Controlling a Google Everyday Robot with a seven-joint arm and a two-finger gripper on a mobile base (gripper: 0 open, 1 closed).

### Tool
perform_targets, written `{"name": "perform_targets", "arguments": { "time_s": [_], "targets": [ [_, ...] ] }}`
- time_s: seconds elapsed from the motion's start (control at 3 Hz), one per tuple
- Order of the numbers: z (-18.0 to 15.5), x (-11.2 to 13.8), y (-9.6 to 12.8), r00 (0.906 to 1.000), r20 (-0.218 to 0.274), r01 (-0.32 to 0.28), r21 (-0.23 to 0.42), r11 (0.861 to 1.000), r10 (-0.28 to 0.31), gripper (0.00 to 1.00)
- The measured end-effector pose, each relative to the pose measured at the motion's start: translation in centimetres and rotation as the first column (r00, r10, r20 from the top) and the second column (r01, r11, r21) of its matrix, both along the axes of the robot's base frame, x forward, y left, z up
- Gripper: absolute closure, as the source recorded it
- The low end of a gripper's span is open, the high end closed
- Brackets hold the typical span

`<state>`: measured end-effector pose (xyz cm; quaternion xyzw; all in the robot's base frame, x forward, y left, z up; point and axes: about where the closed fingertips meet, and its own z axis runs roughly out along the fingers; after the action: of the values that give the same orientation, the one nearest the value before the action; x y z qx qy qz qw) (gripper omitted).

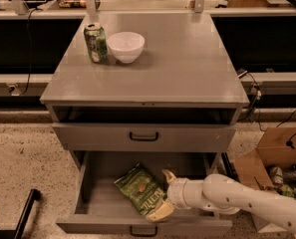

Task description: Pick green jalapeno chip bag from middle drawer and place on counter

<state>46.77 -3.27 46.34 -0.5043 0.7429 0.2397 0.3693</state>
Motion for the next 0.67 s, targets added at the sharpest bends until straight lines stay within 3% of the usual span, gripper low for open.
{"name": "perform_targets", "arguments": {
  "time_s": [0.33, 0.67],
  "targets": [
    [-1.4, 0.7, 0.3, 0.9996, -0.019, 0.021, -0.004, 1.0, -0.021, 0.07],
    [-1.6, 2.1, 0.2, 0.9989, -0.019, 0.042, 0.001, 0.999, -0.042, 0.08]
  ]
}}
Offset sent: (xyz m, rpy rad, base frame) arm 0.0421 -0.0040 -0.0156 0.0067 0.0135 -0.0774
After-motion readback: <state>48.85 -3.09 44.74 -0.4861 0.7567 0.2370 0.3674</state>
